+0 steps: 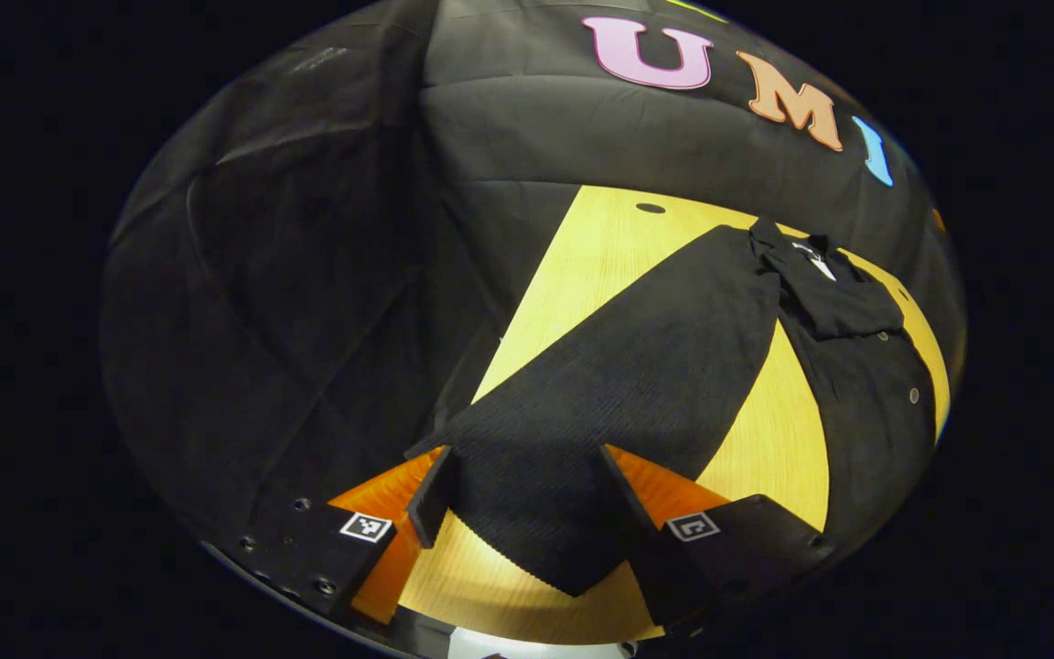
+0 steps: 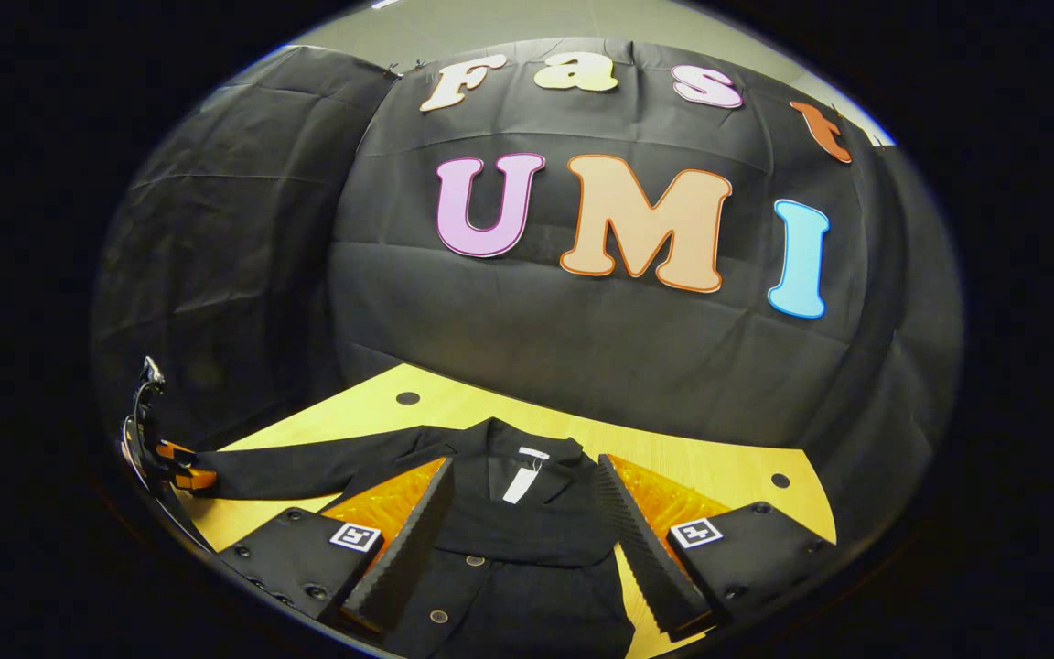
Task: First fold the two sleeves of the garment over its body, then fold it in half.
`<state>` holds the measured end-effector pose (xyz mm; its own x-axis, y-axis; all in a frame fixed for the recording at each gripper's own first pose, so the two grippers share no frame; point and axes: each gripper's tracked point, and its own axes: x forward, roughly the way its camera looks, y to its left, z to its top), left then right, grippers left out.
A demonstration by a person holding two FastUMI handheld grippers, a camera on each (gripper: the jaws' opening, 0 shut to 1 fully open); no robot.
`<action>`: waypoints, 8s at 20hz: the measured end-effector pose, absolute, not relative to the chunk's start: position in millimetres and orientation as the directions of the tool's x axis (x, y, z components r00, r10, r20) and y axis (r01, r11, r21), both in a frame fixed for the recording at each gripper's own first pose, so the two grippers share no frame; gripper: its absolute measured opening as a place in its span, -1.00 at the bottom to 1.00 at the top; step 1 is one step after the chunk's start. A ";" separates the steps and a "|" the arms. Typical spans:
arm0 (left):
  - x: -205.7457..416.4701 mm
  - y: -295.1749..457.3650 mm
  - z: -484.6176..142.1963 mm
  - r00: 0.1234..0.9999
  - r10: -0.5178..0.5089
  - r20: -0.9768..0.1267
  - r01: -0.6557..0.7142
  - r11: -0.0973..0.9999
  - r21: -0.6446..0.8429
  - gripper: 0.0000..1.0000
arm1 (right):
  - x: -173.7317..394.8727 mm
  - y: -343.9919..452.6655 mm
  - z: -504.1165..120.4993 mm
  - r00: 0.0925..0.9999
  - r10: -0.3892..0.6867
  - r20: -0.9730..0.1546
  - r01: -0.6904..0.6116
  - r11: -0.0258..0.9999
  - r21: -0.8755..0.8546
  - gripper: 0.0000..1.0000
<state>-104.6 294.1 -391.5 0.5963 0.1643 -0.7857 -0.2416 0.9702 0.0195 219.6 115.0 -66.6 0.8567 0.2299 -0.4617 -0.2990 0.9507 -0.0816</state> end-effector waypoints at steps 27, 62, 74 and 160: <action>50.7 168.8 -185.1 0.892 0.032 -0.451 -0.070 0.995 -0.066 -1.00 | 190.8 59.3 -51.4 0.881 0.260 -0.395 -0.286 0.958 -0.007 1.00; 180.1 -188.1 -300.7 0.685 -0.351 -0.639 0.420 0.906 -0.047 -1.00 | 113.7 -183.3 -102.0 0.854 -0.085 -0.514 0.098 0.995 -0.001 0.97; 140.6 -116.3 -185.1 0.897 -0.160 -0.413 0.208 0.975 0.075 0.88 | 126.4 -164.7 -98.3 0.875 0.111 -0.472 -0.084 0.993 0.078 0.99; 184.0 86.7 -181.9 0.870 -0.018 -0.494 -0.048 0.992 -0.120 -1.00 | 329.5 -14.3 -78.9 0.843 0.273 -0.463 -0.232 0.962 0.144 -0.89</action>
